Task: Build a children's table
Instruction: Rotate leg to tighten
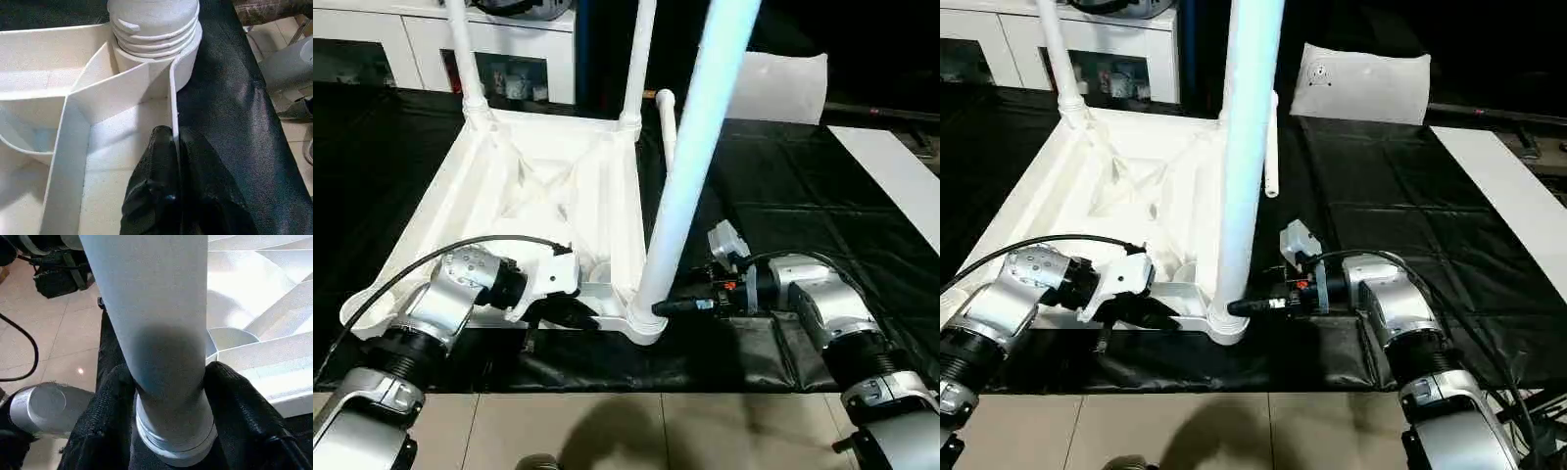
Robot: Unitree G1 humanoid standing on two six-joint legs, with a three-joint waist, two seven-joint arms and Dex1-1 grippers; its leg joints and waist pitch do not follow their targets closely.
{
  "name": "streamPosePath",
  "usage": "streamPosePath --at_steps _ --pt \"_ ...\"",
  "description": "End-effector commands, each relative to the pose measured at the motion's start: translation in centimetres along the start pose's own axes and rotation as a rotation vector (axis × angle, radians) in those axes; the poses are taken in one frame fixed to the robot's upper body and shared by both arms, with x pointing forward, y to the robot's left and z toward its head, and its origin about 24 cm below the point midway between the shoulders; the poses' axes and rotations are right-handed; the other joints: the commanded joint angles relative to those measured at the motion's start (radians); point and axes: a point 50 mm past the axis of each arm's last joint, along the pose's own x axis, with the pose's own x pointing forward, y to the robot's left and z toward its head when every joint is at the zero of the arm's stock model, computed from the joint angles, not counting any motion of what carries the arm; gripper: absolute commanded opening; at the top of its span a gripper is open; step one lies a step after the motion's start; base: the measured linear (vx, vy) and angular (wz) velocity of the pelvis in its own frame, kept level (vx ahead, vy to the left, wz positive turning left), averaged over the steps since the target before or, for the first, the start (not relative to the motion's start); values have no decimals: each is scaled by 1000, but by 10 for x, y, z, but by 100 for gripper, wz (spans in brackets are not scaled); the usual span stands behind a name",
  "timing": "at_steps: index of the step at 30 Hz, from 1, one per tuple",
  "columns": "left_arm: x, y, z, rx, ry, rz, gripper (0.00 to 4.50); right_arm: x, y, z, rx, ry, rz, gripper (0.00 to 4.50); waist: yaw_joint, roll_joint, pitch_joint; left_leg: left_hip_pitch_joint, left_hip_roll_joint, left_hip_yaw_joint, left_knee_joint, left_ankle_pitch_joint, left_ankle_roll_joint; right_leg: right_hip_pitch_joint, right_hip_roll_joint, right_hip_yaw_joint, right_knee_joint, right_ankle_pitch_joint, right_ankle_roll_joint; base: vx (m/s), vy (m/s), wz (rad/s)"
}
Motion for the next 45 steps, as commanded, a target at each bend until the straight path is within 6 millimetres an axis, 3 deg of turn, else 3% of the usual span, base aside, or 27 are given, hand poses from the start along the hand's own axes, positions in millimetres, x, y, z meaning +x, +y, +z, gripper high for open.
streamPosePath --at_steps 1,5,7,8,9,10,11,12,13,14,15,16,17,18,19,20,21,22,23,24,26,30,31,33,37,42,45 --pt "15 -7 -3 -19 19 -39 0 4 6 -5 28 -12 31 193 -3 11 -61 6 80 -20 -71 -158 23 53 -94 85 -66 -238 -166 0 0 0" --pt "18 -1 -3 -77 -1 89 0 9 12 -14 56 -30 -46 193 -1 14 -56 11 83 -22 -76 -186 12 49 -96 86 -73 -272 -154 0 0 0" --pt "21 2 5 -162 -75 189 0 20 14 -24 68 -36 -157 193 -3 21 -47 17 78 -26 -79 -267 -11 47 -103 83 -94 -439 -113 0 0 0" --pt "21 3 7 -178 -90 205 0 22 14 -25 73 -40 -176 193 -6 18 -42 19 76 -27 -80 -291 -14 44 -103 80 -103 -495 -96 0 0 0" --pt "24 4 12 -218 -121 248 0 29 13 -29 93 -37 -248 192 -10 25 -36 31 68 -32 -77 -356 -19 39 -104 69 -123 -622 -54 0 0 0" --pt "24 4 12 -218 -121 248 0 29 13 -29 93 -37 -248 191 -26 21 -32 40 62 -36 -69 -403 -30 33 -103 51 -144 -724 -9 0 0 0" --pt "26 4 15 -238 -134 270 0 33 12 -31 107 -32 -290 191 -34 20 -31 47 59 -39 -63 -425 -31 31 -102 39 -157 -766 12 -81 23 -10" --pt "33 7 26 -314 -186 349 0 51 9 -29 167 -78 -384 191 -55 32 -30 49 62 -47 -62 -464 -38 42 -101 14 -168 -775 31 -57 25 -8" --pt "33 7 26 -314 -186 349 0 51 9 -29 167 -78 -384 191 -65 39 -30 49 71 -52 -67 -490 -42 50 -98 3 -172 -748 30 0 0 0" --pt "37 9 33 -352 -216 390 0 59 6 -27 200 -105 -434 191 -92 45 -28 30 94 -65 -88 -568 -40 77 -91 -21 -161 -686 39 0 0 0" --pt "41 11 40 -381 -240 420 0 67 3 -24 231 -127 -484 191 -99 68 -25 -3 134 -78 -144 -695 -52 115 -72 -1 -70 -541 11 -66 45 -10" --pt "45 14 47 -410 -259 463 0 75 -1 -21 271 -150 -536 190 -87 71 -24 -46 141 -60 -205 -813 -76 132 -37 33 70 -236 -34 -79 23 -1" --pt "49 17 53 -433 -277 505 0 81 -5 -18 309 -167 -584 190 -95 68 -22 -27 129 -47 -215 -822 -73 109 -32 50 76 -188 -39 -79 23 -1" --pt "58 24 67 -466 -301 582 0 93 -15 -13 379 -186 -708 190 -107 2 -22 35 60 -50 -113 -665 -78 38 -82 89 -68 -597 -2 0 0 0" --pt "61 27 72 -481 -315 617 0 97 -19 -11 400 -191 -742 190 -87 -4 -29 85 7 -32 -13 -455 -61 -21 -118 76 -150 -860 34 -10 -60 -11" --pt "63 31 77 -497 -329 655 0 101 -22 -8 414 -194 -778 190 -93 -10 -18 71 -21 -24 80 -189 3 -22 -158 83 -197 -1063 62 -10 -60 -11" --pt "64 33 79 -500 -330 674 0 102 -23 -7 408 -190 -794 190 -90 2 -21 -32 10 -46 13 -132 9 76 -159 76 -139 -922 65 41 -10 -42" --pt "64 34 80 -501 -329 690 0 103 -24 -6 402 -186 -804 190 -69 37 -47 -13 36 -52 -39 -122 1 66 -107 63 -119 -678 49 110 19 -25" --pt "62 38 83 -500 -329 742 0 106 -26 -2 401 -181 -826 190 -84 24 -40 -14 49 -55 -54 -138 15 52 -90 67 -106 -554 19 110 19 -25" --pt "62 40 85 -484 -325 757 0 106 -27 -1 407 -187 -837 190 -84 31 -53 4 61 -53 -61 -136 28 49 -80 74 -82 -353 -62 58 -6 13" --pt "61 39 85 -441 -302 744 0 105 -27 0 387 -188 -842 190 -82 25 -52 -1 56 -44 -63 -118 62 51 -81 78 -77 -280 -120 0 0 0" --pt "58 37 78 -409 -259 741 0 100 -28 -4 349 -184 -871 190 -69 23 -58 -10 53 -37 -59 -57 89 56 -87 82 -71 -211 -151 38 -13 1" --pt "56 37 76 -402 -249 743 0 97 -28 -5 339 -179 -876 246 -66 25 -57 -11 54 -35 -59 -57 89 56 -88 82 -72 -215 -152 0 0 0" --pt "53 37 71 -390 -231 744 0 93 -27 -8 326 -179 -882 268 -63 26 -55 -11 54 -34 -60 -69 86 54 -87 80 -76 -237 -144 0 0 0" --pt "44 38 58 -369 -209 735 0 75 -24 -13 302 -213 -892 297 -68 23 -50 -13 54 -36 -67 -147 60 54 -85 78 -95 -371 -85 0 0 0" --pt "31 43 42 -309 -175 739 0 47 -17 -17 250 -245 -941 346 -65 19 -50 -10 56 -36 -66 -124 60 48 -83 79 -94 -357 -72 0 0 0" --pt "23 48 36 -276 -147 777 0 35 -11 -13 233 -302 -938 365 -61 19 -47 -10 51 -35 -68 -136 64 49 -80 80 -100 -380 -35 0 0 0"
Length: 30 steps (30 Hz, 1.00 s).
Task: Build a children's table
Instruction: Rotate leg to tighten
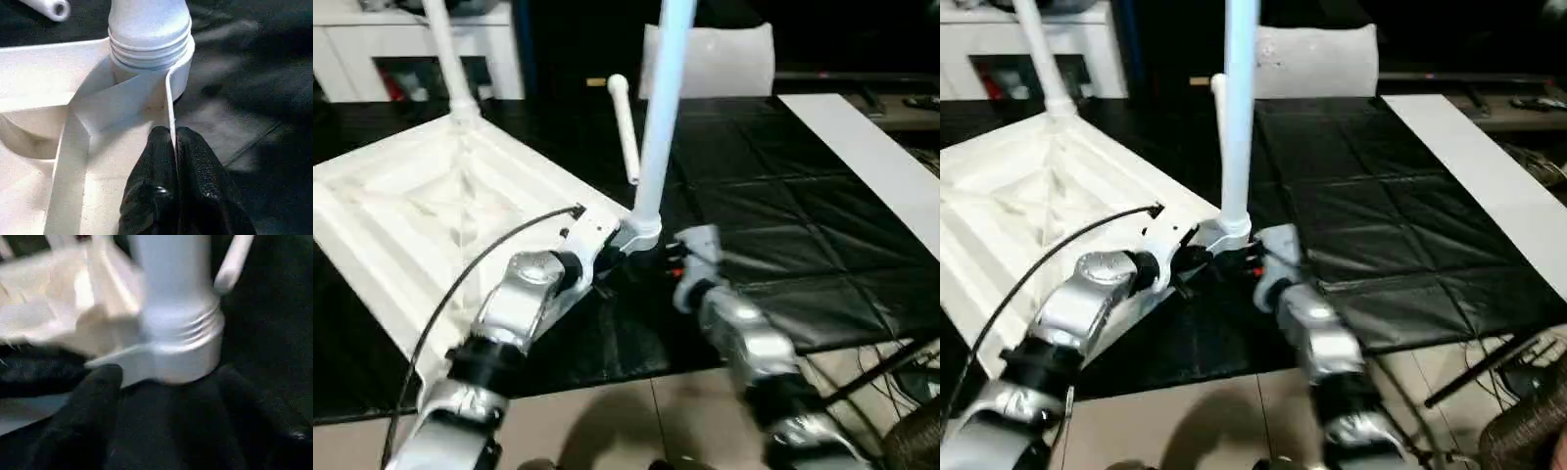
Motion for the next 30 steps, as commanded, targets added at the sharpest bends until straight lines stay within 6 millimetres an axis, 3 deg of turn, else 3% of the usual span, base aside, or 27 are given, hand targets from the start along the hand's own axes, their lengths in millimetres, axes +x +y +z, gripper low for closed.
streamPosePath --at_steps 1,2,3,6,8,12,17,18,19,20,21,24,26,27,28,29,30 --pt "-4 14 16 55 -103 55 0 -9 -3 10 27 -59 7 380 7 -11 -65 -10 56 -12 -73 -126 71 65 -89 81 -103 -383 -27 0 0 0" --pt "-5 17 16 53 -105 74 0 -12 -3 12 26 -70 12 380 10 -8 -65 -5 55 -9 -71 -124 74 60 -87 81 -110 -380 -21 0 0 0" --pt "-6 26 18 40 -127 136 0 -17 -1 15 16 -90 30 391 7 -10 -64 -13 56 -12 -73 -116 74 65 -86 79 -104 -363 -29 0 0 0" --pt "-9 34 23 8 -168 203 55 -22 0 17 4 -103 35 413 4 -12 -67 -14 56 -12 -71 -102 76 67 -87 79 -98 -329 -44 0 0 0" --pt "-11 39 30 -48 -238 235 62 -25 0 15 -8 -75 15 424 7 -7 -70 -12 60 -11 -68 -82 77 66 -91 79 -96 -292 -80 0 0 0" --pt "-18 39 42 -105 -357 231 98 -29 2 5 -76 -15 15 448 10 -15 -69 -10 67 -12 -70 -98 62 67 -94 82 -85 -228 -122 0 0 0" --pt "-35 44 40 -86 -375 254 126 -28 9 2 -92 18 40 450 10 -14 -67 -12 66 -11 -71 -98 65 70 -93 84 -84 -216 -130 0 0 0" --pt "-42 46 38 -71 -368 272 132 -28 10 1 -104 26 40 450 10 -12 -67 -10 67 -10 -71 -99 63 68 -92 84 -84 -219 -128 0 0 0" --pt "-63 51 29 -36 -331 312 155 -26 13 0 -112 33 49 450 8 -12 -69 -9 75 -14 -73 -106 48 71 -97 85 -75 -218 -130 0 0 0" --pt "-68 51 27 -28 -321 321 155 -26 14 0 -112 34 51 450 2 -13 -63 -17 72 -14 -78 -108 51 73 -94 85 -78 -228 -126 0 0 0" --pt "-80 54 21 1 -291 339 162 -25 15 -1 -109 39 54 450 0 -14 -64 -8 72 -10 -76 -127 43 67 -91 85 -84 -255 -120 0 0 0" --pt "-109 57 8 42 -224 363 168 -24 18 -3 -119 49 67 450 -1 -10 -58 -7 71 -9 -78 -138 36 64 -90 86 -91 -305 -111 0 0 0" --pt "-134 57 -6 80 -141 327 168 -22 21 -4 -126 55 75 450 6 -8 -56 1 72 -9 -78 -160 25 59 -87 87 -94 -334 -101 0 0 0" --pt "-136 57 -6 82 -133 322 168 -22 21 -4 -127 56 75 450 4 -7 -52 -2 72 -9 -83 -172 23 57 -84 87 -95 -352 -97 0 0 0" --pt "-141 56 -10 91 -108 305 168 -22 21 -4 -129 57 75 450 4 -5 -51 4 71 -8 -83 -187 19 53 -81 87 -99 -367 -93 0 0 0" --pt "-156 58 -18 107 -31 295 168 -21 22 -4 -130 59 73 450 6 -5 -50 7 71 -10 -84 -203 12 51 -81 87 -99 -373 -91 0 0 0" --pt "-176 64 -28 135 87 319 168 -19 22 -4 -132 60 70 450 6 -3 -50 1 74 -15 -88 -212 5 56 -83 88 -92 -364 -94 0 0 0"
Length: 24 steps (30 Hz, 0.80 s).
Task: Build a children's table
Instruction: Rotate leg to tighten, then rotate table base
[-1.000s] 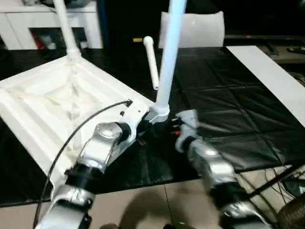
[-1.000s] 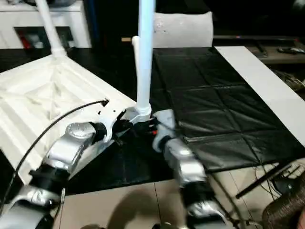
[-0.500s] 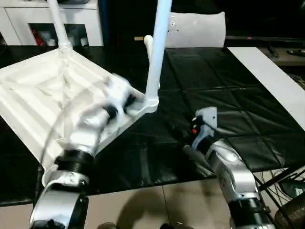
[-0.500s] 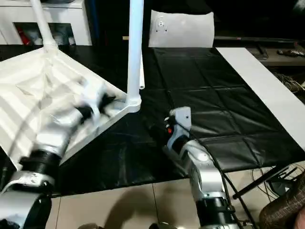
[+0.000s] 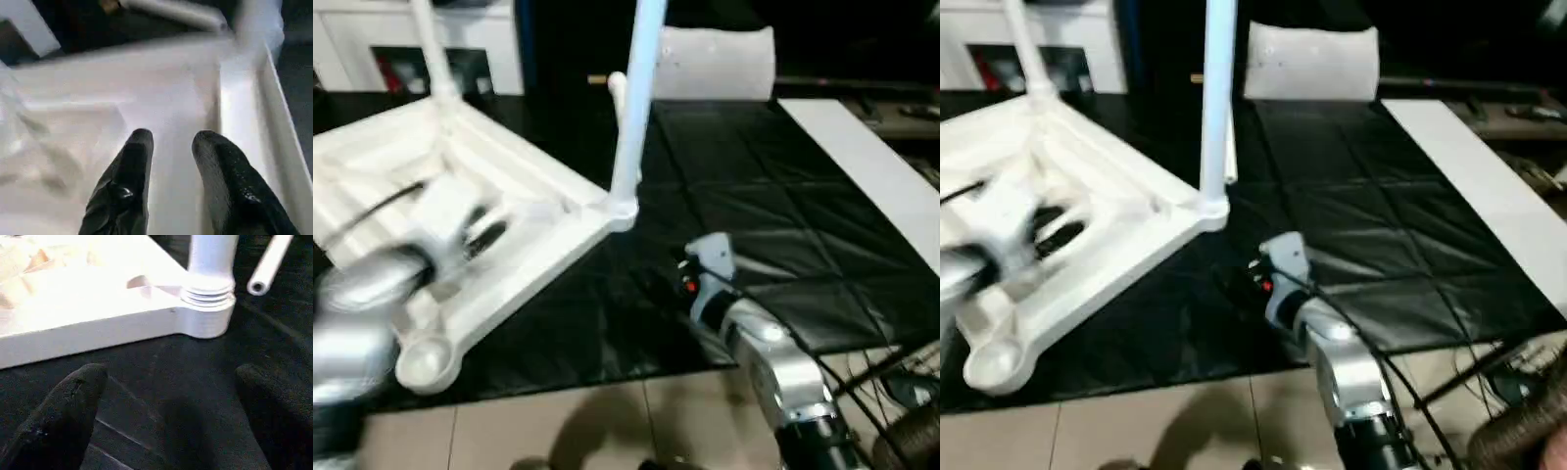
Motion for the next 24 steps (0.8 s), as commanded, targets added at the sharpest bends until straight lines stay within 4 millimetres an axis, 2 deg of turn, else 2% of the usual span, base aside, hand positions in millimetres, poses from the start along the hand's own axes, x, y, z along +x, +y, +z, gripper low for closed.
streamPosePath --at_steps 1,2,3,5,7,8,9,10,13,16,18,19,20,22,24 --pt "-14 10 -2 32 68 13 168 -1 -5 0 -12 9 -25 450 -2 28 -48 5 57 -16 -88 -238 10 48 -90 88 -87 -383 -81 0 0 0" --pt "-20 14 -5 48 104 26 168 -1 -5 0 -13 9 -26 450 -6 25 -48 4 57 -17 -88 -245 7 50 -89 88 -87 -389 -76 0 0 0" --pt "-29 23 -10 56 167 68 168 0 -5 0 -13 9 -29 450 -4 29 -49 9 56 -16 -86 -254 4 48 -91 89 -89 -395 -74 0 0 0" --pt "-41 34 -16 63 240 112 151 0 -4 0 -12 10 -31 450 -3 27 -48 7 55 -18 -87 -261 4 49 -92 89 -88 -400 -76 0 0 0" --pt "-49 42 -24 74 316 141 132 2 -3 -1 -12 12 -31 450 -3 34 -46 10 57 -20 -89 -275 0 46 -91 89 -91 -397 -78 0 0 0" --pt "-53 47 -30 93 370 158 132 3 -2 -2 -13 15 -31 450 -3 34 -47 12 58 -21 -89 -282 -3 45 -91 88 -91 -395 -78 0 0 0" --pt "-55 50 -33 101 399 178 127 3 -2 -2 -14 17 -31 450 -3 39 -47 11 57 -23 -90 -296 -6 46 -90 89 -90 -393 -77 0 0 0" --pt "-56 51 -34 105 414 187 100 4 -1 -2 -14 18 -32 450 -4 38 -49 11 58 -24 -91 -299 -10 47 -91 89 -88 -379 -82 0 0 0" --pt "-60 54 -39 115 472 216 91 6 -1 -3 -20 23 -36 450 -2 42 -51 11 59 -23 -91 -295 -15 49 -92 92 -83 -325 -107 0 0 0" --pt "-56 50 -43 127 472 183 66 9 -1 -2 -24 26 -46 450 0 39 -52 9 58 -23 -90 -277 -15 51 -94 93 -80 -303 -122 0 0 0" --pt "-52 45 -45 118 456 147 45 11 0 -2 -21 24 -48 450 1 39 -52 10 57 -22 -88 -274 -13 52 -96 93 -79 -306 -125 0 0 0" --pt "-51 44 -46 120 463 135 45 12 1 -2 -22 24 -46 450 2 43 -51 10 56 -22 -88 -275 -13 53 -95 93 -81 -311 -123 0 0 0" --pt "-50 44 -47 123 470 129 36 13 2 -2 -22 24 -45 450 1 43 -51 11 57 -22 -89 -278 -14 53 -95 93 -81 -314 -121 0 0 0" --pt "-54 49 -46 132 497 163 9 13 3 -2 -28 24 -39 450 1 43 -51 13 57 -23 -90 -285 -17 54 -93 93 -78 -302 -124 0 0 0" --pt "-60 56 -48 170 548 199 3 13 2 -3 -30 28 -39 450 0 43 -50 16 57 -24 -91 -305 -19 53 -92 92 -79 -316 -119 0 0 0"
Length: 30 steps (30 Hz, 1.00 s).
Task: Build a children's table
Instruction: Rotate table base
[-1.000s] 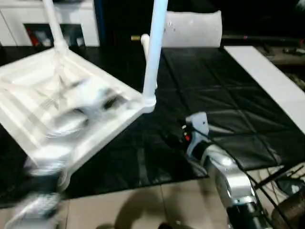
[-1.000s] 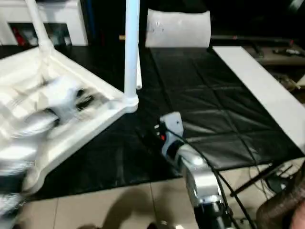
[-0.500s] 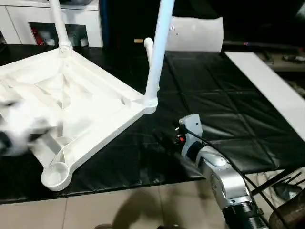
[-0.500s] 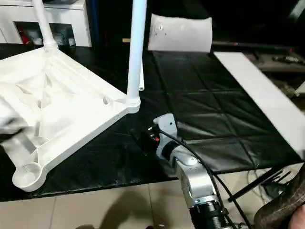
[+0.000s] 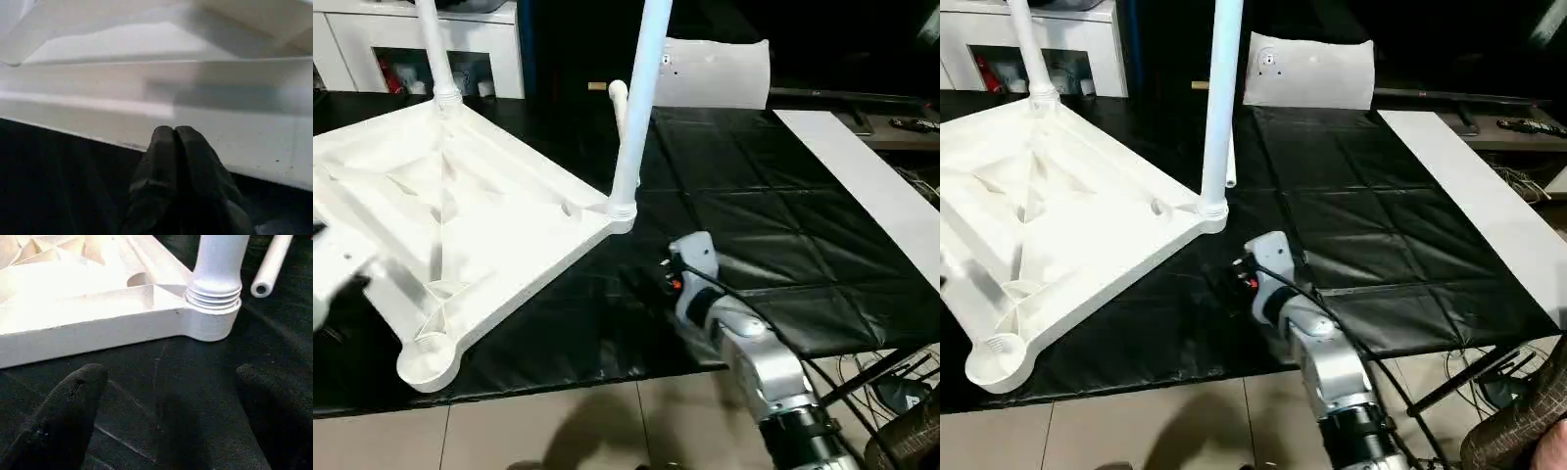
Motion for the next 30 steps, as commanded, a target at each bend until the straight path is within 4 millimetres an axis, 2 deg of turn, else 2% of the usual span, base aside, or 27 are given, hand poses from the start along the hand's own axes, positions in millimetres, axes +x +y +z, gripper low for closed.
streamPosePath --at_steps 1,3,5,6,9,11,13,15,17,20,22,24,27,29,30 --pt "-4 9 -7 47 72 48 3 -1 -6 0 -13 -1 -22 450 1 46 -46 5 55 -23 -91 -326 -17 44 -94 92 -84 -345 -110 0 0 0" --pt "-3 6 -5 42 30 15 3 -1 -7 -2 -13 4 -27 450 -2 42 -44 4 53 -26 -92 -345 -14 47 -97 90 -90 -402 -94 0 0 0" --pt "-1 3 0 16 -22 -17 3 -1 -7 -2 -13 6 -29 450 -3 38 -44 8 55 -25 -90 -342 -12 43 -101 91 -95 -429 -92 0 0 0" --pt "1 -4 7 41 -75 -69 3 0 -6 -2 -13 7 -27 450 -1 40 -44 9 55 -25 -89 -338 -10 42 -101 91 -97 -431 -94 0 0 0" --pt "4 -14 21 161 -199 -170 3 1 -5 -2 -16 8 -19 450 3 40 -48 8 57 -24 -91 -317 -8 43 -99 93 -91 -380 -100 0 0 0" --pt "4 -17 22 212 -204 -205 3 1 -6 -1 -17 7 -19 450 6 40 -48 8 58 -24 -93 -320 -14 43 -97 94 -85 -352 -107 0 0 0" --pt "2 -14 19 280 -156 -218 3 1 -7 0 -21 3 -19 450 6 44 -48 8 57 -23 -95 -327 -23 43 -95 95 -80 -340 -106 0 0 0" --pt "0 -8 18 336 -136 -240 42 0 -8 1 -26 -1 -16 450 3 42 -47 7 54 -23 -94 -337 -20 45 -96 95 -83 -369 -94 0 0 0" --pt "-3 -2 16 344 -105 -253 42 -2 -8 2 -35 -8 7 450 2 42 -45 10 54 -22 -92 -344 -21 43 -97 94 -88 -404 -85 0 0 0" --pt "-7 5 15 367 -95 -268 77 -5 -5 2 -57 -8 60 450 2 46 -45 10 58 -24 -94 -342 -25 42 -95 94 -86 -383 -92 0 0 0" --pt "-11 11 18 304 -131 -272 86 -8 -6 2 -74 3 81 450 3 50 -46 11 58 -23 -94 -341 -28 43 -94 95 -82 -353 -104 0 0 0" --pt "-13 15 20 249 -176 -274 103 -9 -7 3 -85 7 75 450 4 46 -47 11 59 -22 -94 -335 -35 43 -95 95 -76 -322 -126 0 0 0" --pt "-13 12 17 244 -208 -296 128 -9 -8 2 -77 4 57 450 5 44 -46 8 56 -22 -93 -338 -32 46 -98 95 -80 -355 -122 0 0 0" --pt "-11 6 31 106 -373 -279 142 -9 -10 3 -58 -9 32 450 6 41 -46 11 59 -21 -92 -335 -37 45 -101 94 -82 -372 -123 0 0 0" --pt "-10 3 41 2 -471 -256 142 -9 -10 5 -49 -21 17 450 11 48 -48 16 63 -19 -90 -335 -49 44 -103 94 -81 -362 -135 0 0 0"
